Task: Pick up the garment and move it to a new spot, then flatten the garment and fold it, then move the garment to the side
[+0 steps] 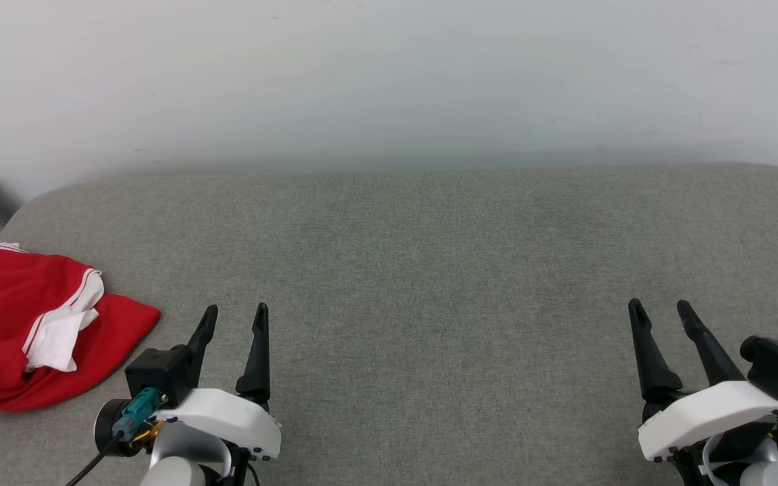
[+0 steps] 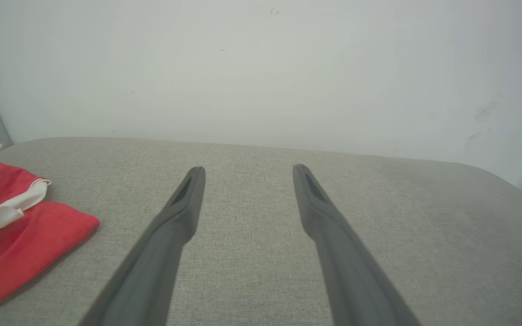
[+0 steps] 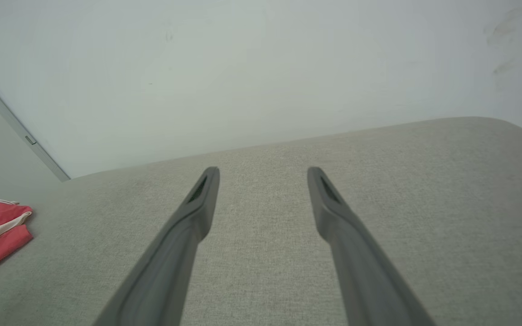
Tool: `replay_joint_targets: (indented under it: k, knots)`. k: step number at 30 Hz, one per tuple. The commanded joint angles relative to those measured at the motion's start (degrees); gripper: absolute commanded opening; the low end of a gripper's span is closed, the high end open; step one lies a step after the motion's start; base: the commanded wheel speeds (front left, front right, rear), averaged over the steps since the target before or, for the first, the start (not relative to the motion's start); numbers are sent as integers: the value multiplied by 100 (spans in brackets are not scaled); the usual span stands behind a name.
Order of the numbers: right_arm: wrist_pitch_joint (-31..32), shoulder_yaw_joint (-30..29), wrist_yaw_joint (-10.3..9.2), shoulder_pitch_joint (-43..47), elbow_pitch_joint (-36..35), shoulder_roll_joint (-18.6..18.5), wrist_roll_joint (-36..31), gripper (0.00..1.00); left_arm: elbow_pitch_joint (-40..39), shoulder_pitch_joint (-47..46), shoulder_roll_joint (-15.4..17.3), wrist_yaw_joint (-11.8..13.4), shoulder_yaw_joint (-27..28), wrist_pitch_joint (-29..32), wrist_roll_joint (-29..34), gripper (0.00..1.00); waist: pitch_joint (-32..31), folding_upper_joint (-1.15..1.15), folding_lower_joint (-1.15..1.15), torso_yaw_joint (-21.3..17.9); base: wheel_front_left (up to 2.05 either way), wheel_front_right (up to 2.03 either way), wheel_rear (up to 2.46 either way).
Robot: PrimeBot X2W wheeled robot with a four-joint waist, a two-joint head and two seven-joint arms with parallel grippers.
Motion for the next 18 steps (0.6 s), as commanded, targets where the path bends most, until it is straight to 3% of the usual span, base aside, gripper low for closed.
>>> replay_joint_targets:
  k: [1,18]
  knots:
    - [-29,-16,0,27,-83,21,-182,100,-26,-95,37,38,-43,-67,139,100,1,0,0,1,0,0,0]
    - [-140,-1,-1,55,-199,29,-800,100,-33,-88,14,-13,-120,-261,597,100,3,0,0,6,0,0,0]
